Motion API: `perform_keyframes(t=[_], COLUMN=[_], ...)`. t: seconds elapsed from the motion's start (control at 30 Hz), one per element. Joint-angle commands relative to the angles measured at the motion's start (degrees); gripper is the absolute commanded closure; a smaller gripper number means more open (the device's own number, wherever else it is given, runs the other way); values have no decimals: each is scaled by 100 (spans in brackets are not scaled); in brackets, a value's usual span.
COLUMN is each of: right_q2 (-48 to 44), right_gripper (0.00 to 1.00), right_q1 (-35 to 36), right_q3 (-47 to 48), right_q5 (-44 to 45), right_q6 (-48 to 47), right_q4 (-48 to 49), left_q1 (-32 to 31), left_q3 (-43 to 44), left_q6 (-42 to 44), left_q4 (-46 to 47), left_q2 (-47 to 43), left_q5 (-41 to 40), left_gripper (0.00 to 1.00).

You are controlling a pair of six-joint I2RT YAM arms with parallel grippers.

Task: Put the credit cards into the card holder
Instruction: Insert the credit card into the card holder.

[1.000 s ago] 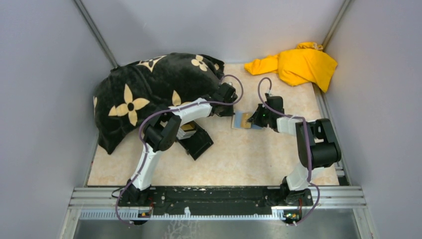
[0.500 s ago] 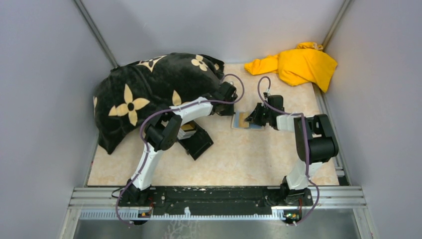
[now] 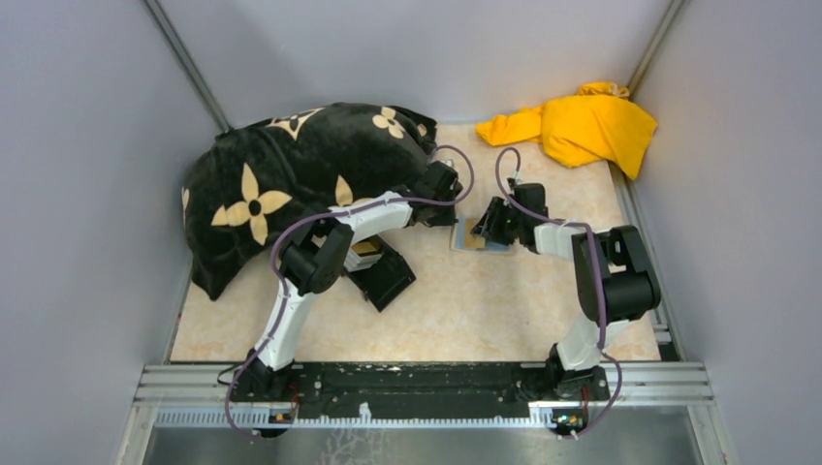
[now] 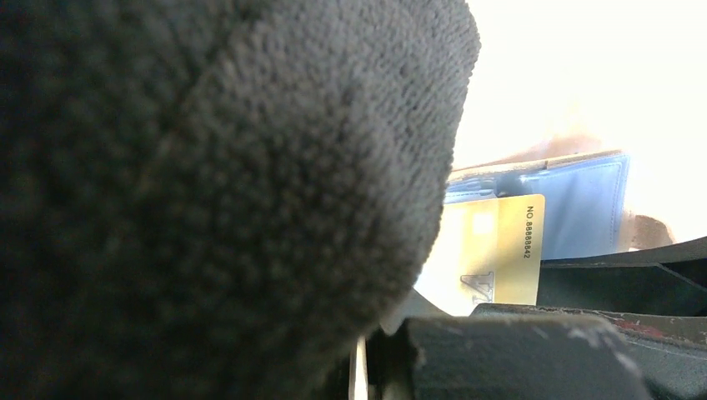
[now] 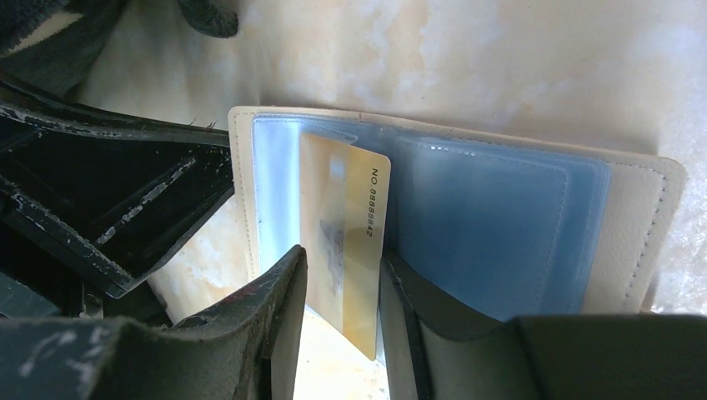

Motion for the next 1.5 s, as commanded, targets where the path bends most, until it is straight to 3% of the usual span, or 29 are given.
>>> perform_keyframes(t=[0.0,0.6,1.0,1.47], right_q2=[102,-710,-940,-1116], right_gripper=[62,63,63,63], right_q1=[24,24,31,24], right_q3=[-267,-198,-44,143], right_q5=[783,1517,1716,2237], right_q6=[-247,-170,-257,-420], right_q4=[-1423,-1695,-1849,-2298], left_q1=[-12,-13,-121,-467], left_q3=[-331,-671,-1762,-1535], left_q6=[38,-43,-73,48], left_q4=[-272,-141,598,503], left_q2=[124,-106,-867,-859], left_q5=[100,197,871,954], left_gripper=[92,95,100,100])
